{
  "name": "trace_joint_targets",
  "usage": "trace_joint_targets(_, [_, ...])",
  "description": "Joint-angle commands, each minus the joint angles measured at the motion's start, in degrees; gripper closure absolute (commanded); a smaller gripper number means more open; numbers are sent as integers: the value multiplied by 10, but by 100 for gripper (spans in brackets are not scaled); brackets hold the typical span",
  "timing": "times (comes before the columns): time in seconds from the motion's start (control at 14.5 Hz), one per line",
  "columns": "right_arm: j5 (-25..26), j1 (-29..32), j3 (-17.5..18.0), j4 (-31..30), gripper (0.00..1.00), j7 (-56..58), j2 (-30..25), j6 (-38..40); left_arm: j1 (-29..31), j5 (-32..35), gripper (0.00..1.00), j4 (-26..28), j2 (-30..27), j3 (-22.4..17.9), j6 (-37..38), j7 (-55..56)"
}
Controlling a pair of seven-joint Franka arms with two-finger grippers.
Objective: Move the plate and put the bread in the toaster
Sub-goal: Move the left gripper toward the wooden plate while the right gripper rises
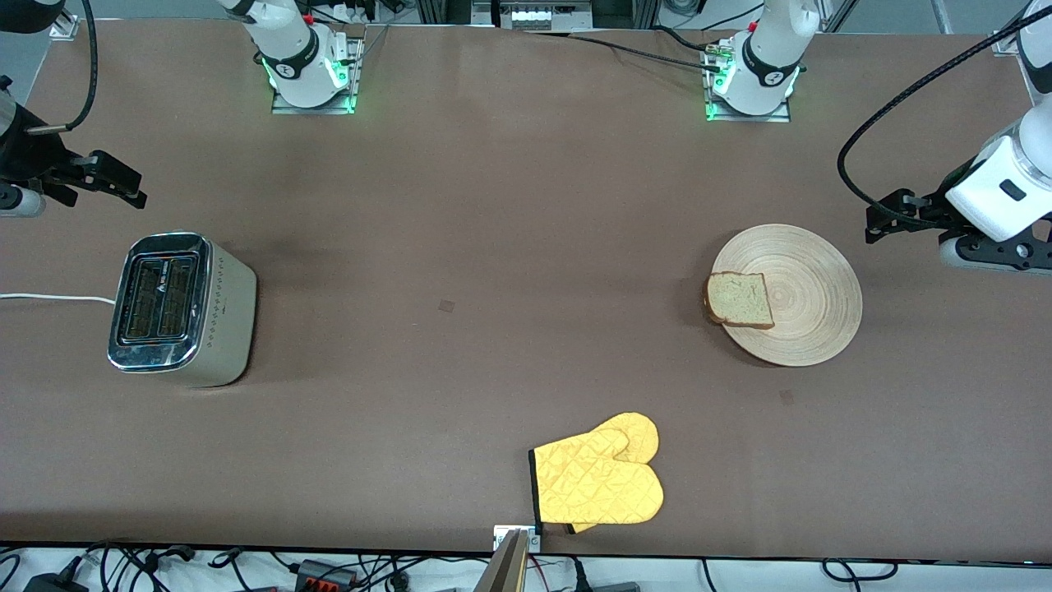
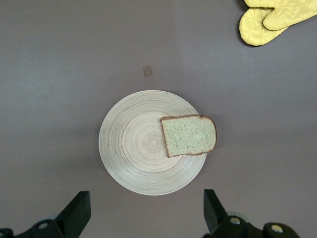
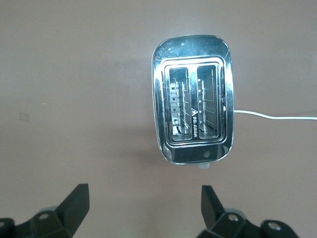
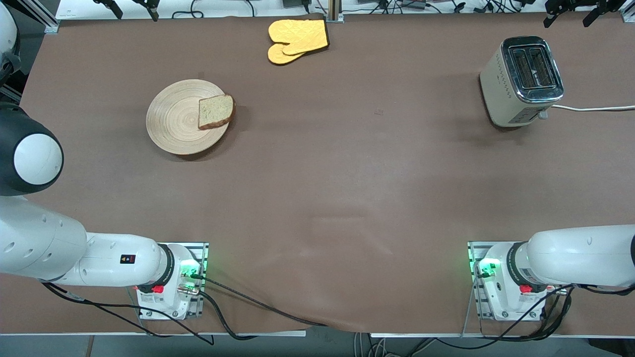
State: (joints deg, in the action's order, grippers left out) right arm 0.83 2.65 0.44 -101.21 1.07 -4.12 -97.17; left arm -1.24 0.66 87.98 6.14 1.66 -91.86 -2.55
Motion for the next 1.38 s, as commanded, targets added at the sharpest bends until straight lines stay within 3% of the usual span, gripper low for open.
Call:
trace_joint_targets(0.0, [1,2,2,4,0,-1,0,8,2,4,0,-19,12,3,-5,-4])
trace_joint_targets(0.76, [0,0,3,6,0,3,14,8,-1,4,0,-19,14,7,-5,3])
trace_joint_targets(0.97, [0,-4,6,6,0,4,28,6,8,-30,0,-17,16,3,-6,2])
trace_joint_targets(1.31, [-5,-33,9,5,0,-4,52,3,58,-35,0,-19,45,-1,80,-3])
